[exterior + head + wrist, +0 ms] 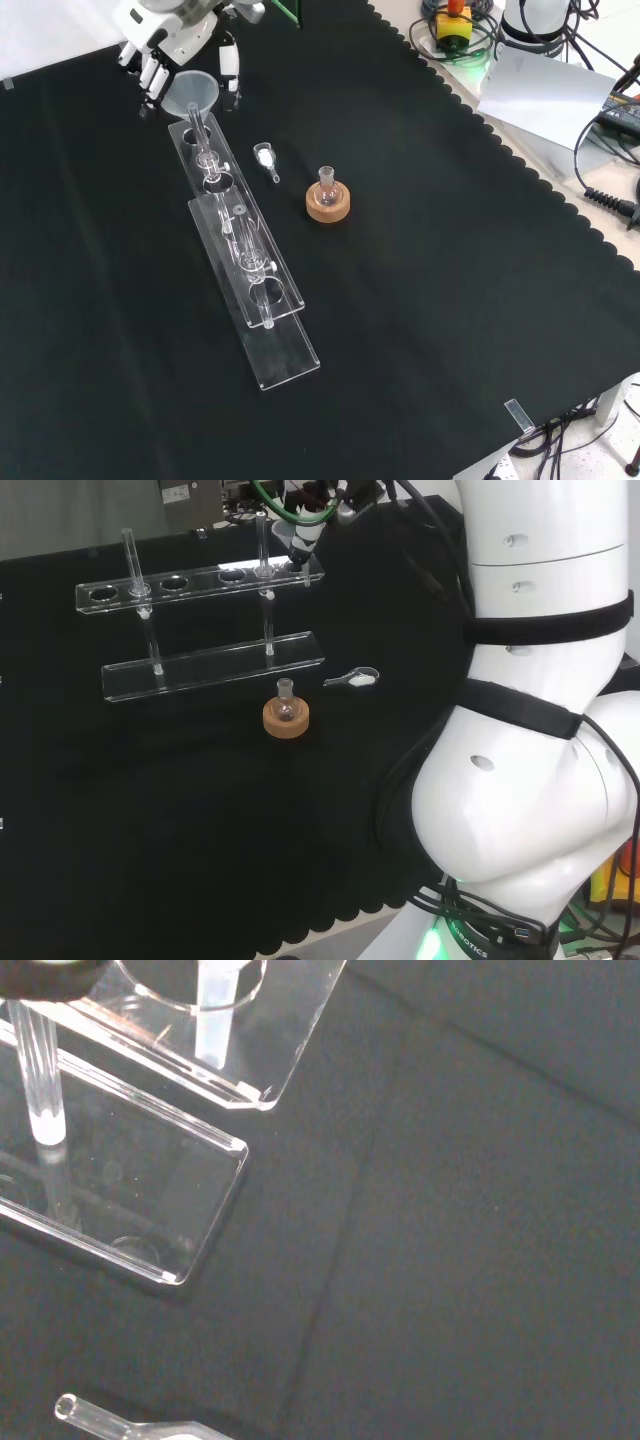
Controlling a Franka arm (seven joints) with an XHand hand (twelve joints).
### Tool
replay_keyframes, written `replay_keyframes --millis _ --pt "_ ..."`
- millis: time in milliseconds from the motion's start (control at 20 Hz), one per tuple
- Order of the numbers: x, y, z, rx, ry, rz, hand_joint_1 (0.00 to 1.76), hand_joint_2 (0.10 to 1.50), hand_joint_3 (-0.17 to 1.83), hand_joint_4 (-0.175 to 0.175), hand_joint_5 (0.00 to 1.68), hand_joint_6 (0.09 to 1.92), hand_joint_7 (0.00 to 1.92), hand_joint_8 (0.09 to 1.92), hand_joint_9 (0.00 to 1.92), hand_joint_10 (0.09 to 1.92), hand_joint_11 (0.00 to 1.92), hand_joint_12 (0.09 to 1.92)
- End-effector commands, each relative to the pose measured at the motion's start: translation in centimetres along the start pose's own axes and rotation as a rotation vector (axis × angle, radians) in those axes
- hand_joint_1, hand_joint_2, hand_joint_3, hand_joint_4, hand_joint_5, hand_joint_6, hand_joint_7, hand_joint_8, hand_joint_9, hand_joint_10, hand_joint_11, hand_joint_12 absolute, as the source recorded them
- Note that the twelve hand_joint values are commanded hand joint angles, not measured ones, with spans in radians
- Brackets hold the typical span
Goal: Pick up the funnel from the transparent funnel stand.
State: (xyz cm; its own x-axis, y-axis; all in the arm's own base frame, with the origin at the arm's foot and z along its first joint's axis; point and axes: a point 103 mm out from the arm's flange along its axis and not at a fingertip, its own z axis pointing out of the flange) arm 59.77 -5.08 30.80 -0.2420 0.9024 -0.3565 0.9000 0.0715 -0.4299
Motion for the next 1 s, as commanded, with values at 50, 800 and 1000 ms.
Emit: replay_keyframes --millis 50,800,1000 --pt "-0.9 -2.5 -1.1 -0.019 0.009 0.031 0.69 0.76 0.27 0.016 0.55 0.26 0.57 1.07 0.87 0.75 0.25 1.47" --pt "-1.1 -11.8 -3.4 -0.080 0.001 0.087 0.69 0.72 0.35 0.014 0.43 0.56 0.57 1.07 0.89 0.77 0.25 1.47" --pt "-0.4 -13.4 -3.3 -0.073 -0.006 0.095 0.69 0.72 0.35 0.014 0.43 0.56 0.57 1.06 0.89 0.77 0.25 1.47"
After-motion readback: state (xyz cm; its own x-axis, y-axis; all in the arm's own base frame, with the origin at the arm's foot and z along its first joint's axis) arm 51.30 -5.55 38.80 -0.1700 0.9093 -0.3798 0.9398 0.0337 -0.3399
